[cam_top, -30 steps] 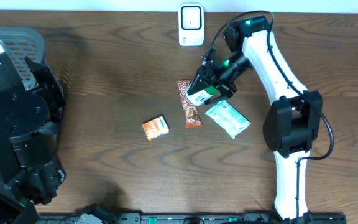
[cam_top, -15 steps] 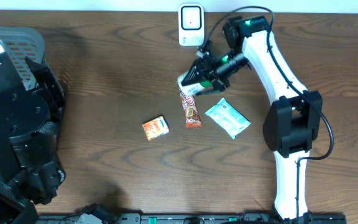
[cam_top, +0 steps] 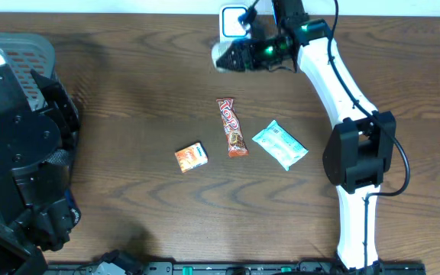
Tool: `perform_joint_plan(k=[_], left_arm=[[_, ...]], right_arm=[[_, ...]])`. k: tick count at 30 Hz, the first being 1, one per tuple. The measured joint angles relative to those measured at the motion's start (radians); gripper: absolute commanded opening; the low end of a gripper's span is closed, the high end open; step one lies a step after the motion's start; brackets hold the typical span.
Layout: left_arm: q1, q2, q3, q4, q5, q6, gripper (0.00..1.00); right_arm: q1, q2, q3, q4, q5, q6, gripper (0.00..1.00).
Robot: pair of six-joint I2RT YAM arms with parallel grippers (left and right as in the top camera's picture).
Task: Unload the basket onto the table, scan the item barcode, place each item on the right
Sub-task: 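Raise the jar up to the white scanner face, then hold the jar's label in front of the scanner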
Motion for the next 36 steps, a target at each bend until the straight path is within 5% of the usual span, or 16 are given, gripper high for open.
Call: perform_joint_plan(k=[18, 36], left_arm=[[0.0, 0.0, 0.0, 0.0, 0.0, 0.0, 0.85], [0.0, 0.0, 0.0, 0.0, 0.0, 0.0, 0.85]], right_arm=[[0.052, 0.0, -0.001, 0.484, 0.735, 0.021, 0.49], [0.088, 0.193, -0.003, 0.779, 0.918, 0.008, 0.53]])
